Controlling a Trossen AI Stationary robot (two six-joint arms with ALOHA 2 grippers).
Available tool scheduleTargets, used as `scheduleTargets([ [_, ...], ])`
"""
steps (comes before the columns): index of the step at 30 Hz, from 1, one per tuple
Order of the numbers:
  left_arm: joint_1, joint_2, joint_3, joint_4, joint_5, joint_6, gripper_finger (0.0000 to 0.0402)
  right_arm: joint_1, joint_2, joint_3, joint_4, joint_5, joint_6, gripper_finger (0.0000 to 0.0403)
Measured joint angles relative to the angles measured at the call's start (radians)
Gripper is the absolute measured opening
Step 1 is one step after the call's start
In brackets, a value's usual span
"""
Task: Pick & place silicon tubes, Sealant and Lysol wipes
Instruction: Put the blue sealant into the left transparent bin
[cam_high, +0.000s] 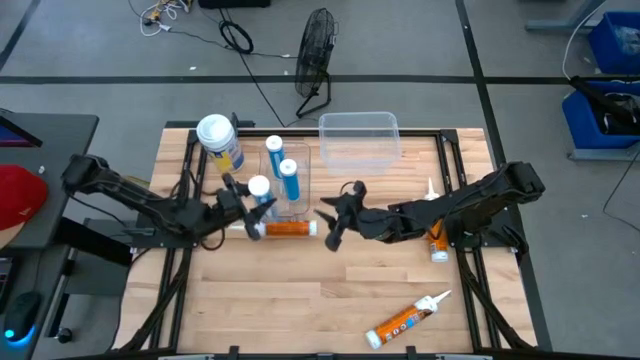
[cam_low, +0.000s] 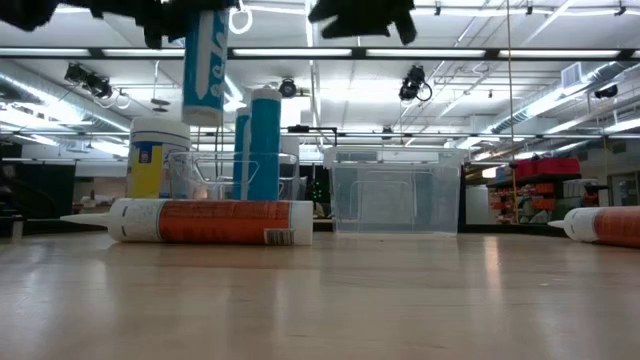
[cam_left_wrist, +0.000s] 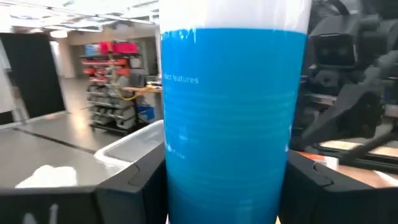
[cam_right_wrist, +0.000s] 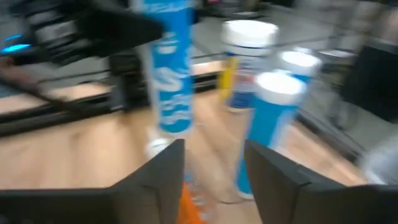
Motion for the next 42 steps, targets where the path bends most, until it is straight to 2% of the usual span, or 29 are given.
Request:
scheduleTargets([
  [5,0.076,0.0,-0.074,0.119,0.001,-0.006,0.0217,0.003,0.0,-0.033,-0.007,0.11,0.114,0.0098],
  [9,0.134,0.001,-0.111,0.181,0.006,-0.011,0.0217,0.013,0.0,-0.055,-0.021,0.143,0.163,0.0055],
  [15,0.214,0.001,-0.139,0.188,0.094,-0.026,0.0217,0.028,0.0,-0.06,-0.032,0.159,0.19,0.0006],
  [19,0.259,0.004,-0.161,0.186,0.178,-0.054,0.0217,0.029,0.0,-0.06,-0.033,0.159,0.196,0.0008],
  [22,0.278,0.015,-0.183,0.197,0.191,-0.069,0.0217,0.029,0.0,-0.06,-0.039,0.159,0.201,0.0004],
  [25,0.284,0.022,-0.202,0.249,0.201,-0.06,0.0217,0.029,0.006,-0.06,-0.034,0.157,0.201,0.0003],
  [30,0.289,0.037,-0.245,0.322,0.28,-0.008,0.0217,0.029,0.018,-0.061,-0.043,0.15,0.212,0.0002],
  [42,0.392,0.035,-0.254,0.331,0.682,0.079,0.0217,0.031,0.026,-0.061,-0.043,0.139,0.242,0.0001],
])
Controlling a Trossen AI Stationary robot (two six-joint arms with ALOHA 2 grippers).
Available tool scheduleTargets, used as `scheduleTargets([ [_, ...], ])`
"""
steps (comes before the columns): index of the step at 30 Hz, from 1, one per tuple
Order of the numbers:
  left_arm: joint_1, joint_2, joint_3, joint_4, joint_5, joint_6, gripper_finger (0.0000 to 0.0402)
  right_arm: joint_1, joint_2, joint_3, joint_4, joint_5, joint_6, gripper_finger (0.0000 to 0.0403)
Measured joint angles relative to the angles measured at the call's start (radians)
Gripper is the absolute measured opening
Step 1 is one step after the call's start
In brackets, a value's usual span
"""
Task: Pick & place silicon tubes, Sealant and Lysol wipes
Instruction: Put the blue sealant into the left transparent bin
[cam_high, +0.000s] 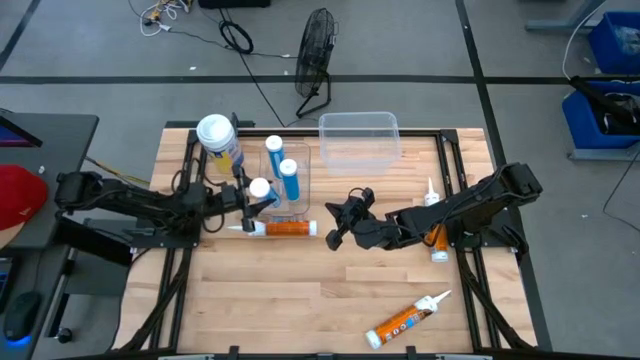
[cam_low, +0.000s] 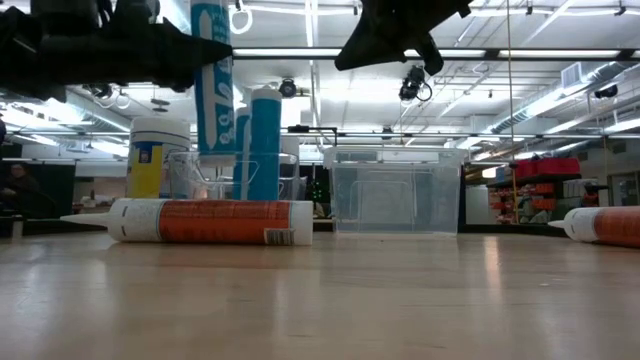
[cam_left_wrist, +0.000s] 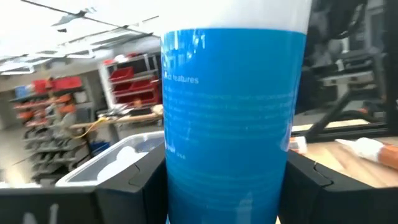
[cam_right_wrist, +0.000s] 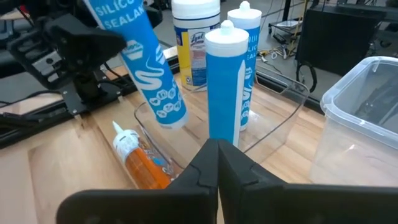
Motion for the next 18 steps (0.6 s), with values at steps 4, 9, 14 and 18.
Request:
scheduleTargets([
  [4,0.035,0.0,0.0,-0.004,0.034,-0.019,0.0217,0.004,0.0,0.0,0.0,-0.001,0.0,0.0001],
  [9,0.093,0.0,0.0,-0.008,0.123,-0.043,0.0217,0.004,0.0,0.0,-0.001,-0.001,0.016,0.0001],
  [14,0.153,0.005,0.0,-0.008,0.207,-0.072,0.0217,0.004,0.0,0.0,-0.004,-0.001,0.02,0.0001],
  [18,0.185,0.04,0.001,-0.019,0.239,-0.072,0.0217,0.004,0.0,0.0,-0.004,-0.004,0.025,0.0],
])
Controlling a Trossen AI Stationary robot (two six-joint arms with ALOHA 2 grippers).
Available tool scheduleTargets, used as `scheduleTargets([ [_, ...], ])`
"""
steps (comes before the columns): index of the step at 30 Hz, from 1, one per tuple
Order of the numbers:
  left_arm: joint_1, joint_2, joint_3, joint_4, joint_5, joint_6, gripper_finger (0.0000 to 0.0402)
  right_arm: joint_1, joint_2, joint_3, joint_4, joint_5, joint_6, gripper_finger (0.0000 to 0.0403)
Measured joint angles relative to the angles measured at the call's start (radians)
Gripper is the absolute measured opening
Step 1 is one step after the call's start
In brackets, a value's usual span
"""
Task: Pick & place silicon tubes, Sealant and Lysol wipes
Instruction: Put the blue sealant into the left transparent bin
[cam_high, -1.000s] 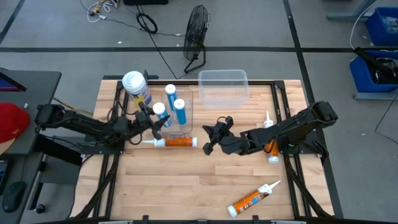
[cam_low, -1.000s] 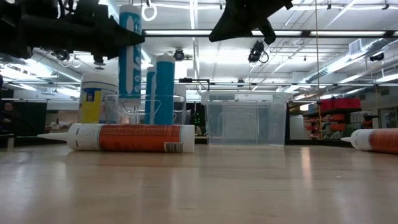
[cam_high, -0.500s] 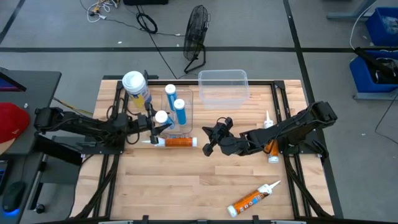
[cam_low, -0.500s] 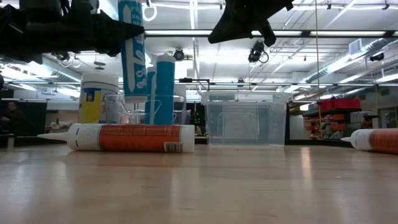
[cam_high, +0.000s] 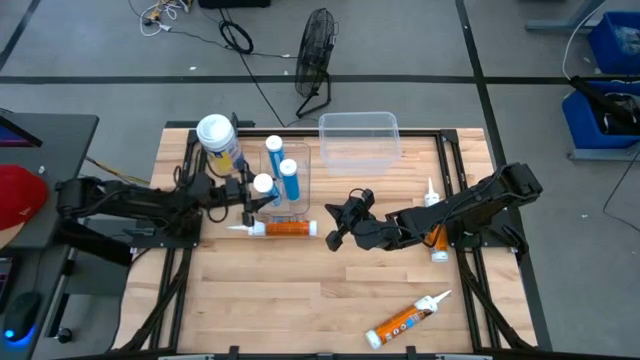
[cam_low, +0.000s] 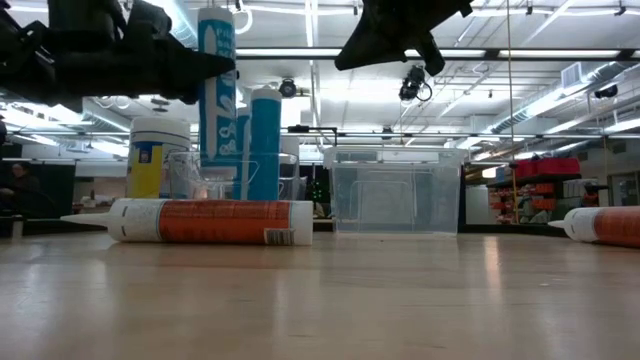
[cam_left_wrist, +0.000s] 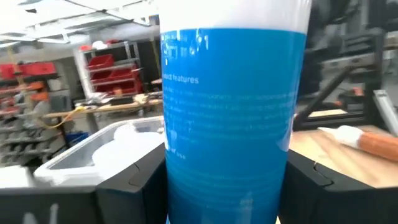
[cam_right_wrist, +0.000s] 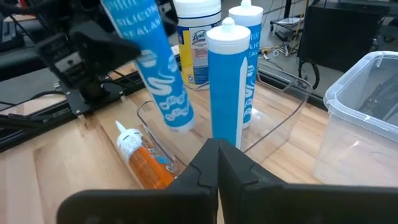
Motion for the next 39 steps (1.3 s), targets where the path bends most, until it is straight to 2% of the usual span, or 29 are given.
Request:
scheduleTargets([
  [10,0.055,0.124,0.001,0.112,0.024,0.0,0.0217,0.0,0.0,0.0,-0.008,-0.019,0.005,0.0],
  [25,0.051,0.301,0.0,0.244,0.035,-0.032,0.0217,0.0,0.0,0.0,-0.046,-0.006,0.02,0.0],
  [30,0.051,0.348,0.0,0.33,0.08,-0.079,0.0217,0.0,0.011,0.0,-0.052,0.008,0.024,0.0],
  [39,0.051,0.408,0.0,0.338,0.112,-0.086,0.0217,0.0,0.047,0.001,-0.027,0.005,0.036,0.0],
])
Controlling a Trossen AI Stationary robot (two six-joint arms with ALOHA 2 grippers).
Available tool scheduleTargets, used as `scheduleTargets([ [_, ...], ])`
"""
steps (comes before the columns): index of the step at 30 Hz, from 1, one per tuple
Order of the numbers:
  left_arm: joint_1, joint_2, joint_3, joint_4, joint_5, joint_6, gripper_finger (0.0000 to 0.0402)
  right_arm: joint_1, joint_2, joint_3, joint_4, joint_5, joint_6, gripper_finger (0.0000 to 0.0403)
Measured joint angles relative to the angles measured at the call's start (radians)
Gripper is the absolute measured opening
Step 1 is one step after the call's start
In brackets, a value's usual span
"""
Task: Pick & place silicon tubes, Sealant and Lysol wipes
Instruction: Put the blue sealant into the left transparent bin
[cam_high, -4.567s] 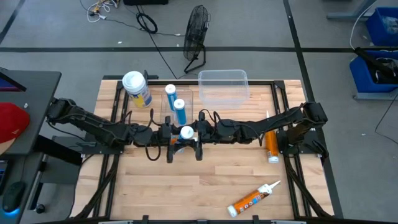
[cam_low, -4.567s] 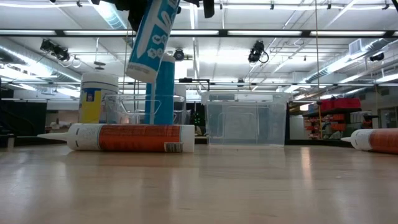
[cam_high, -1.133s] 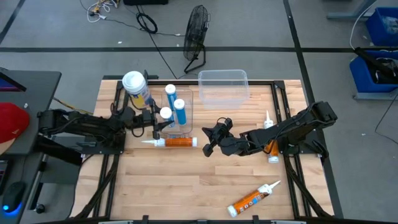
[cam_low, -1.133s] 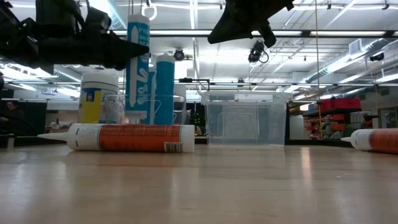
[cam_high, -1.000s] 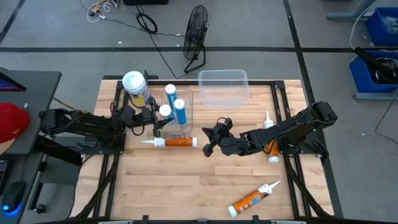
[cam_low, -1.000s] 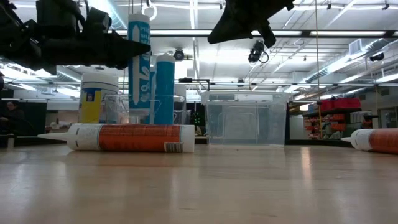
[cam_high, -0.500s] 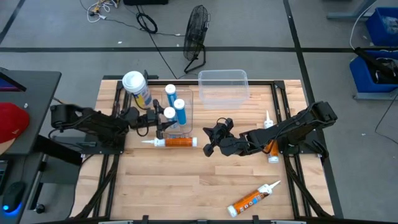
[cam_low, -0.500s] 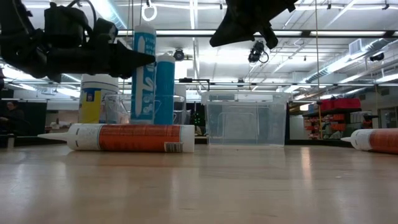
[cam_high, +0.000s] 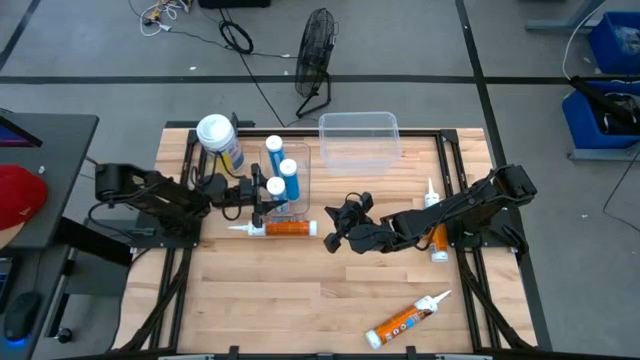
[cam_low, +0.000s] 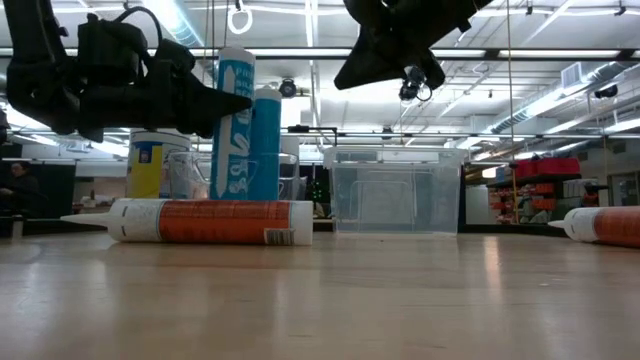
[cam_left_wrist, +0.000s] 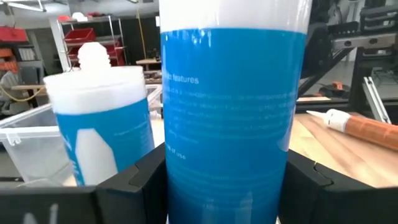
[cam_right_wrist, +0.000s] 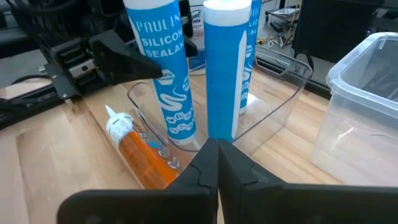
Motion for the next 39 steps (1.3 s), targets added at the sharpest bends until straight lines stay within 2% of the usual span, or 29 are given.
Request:
scheduleTargets([
  [25,-0.006,0.064,-0.004,0.05,-0.001,0.008,0.0217,0.0,0.0,0.0,0.007,0.002,-0.004,0.0],
  [39,0.014,0.063,-0.085,0.11,-0.017,0.003,0.0217,0.0,-0.001,0.0,0.006,-0.002,-0.005,0.0],
])
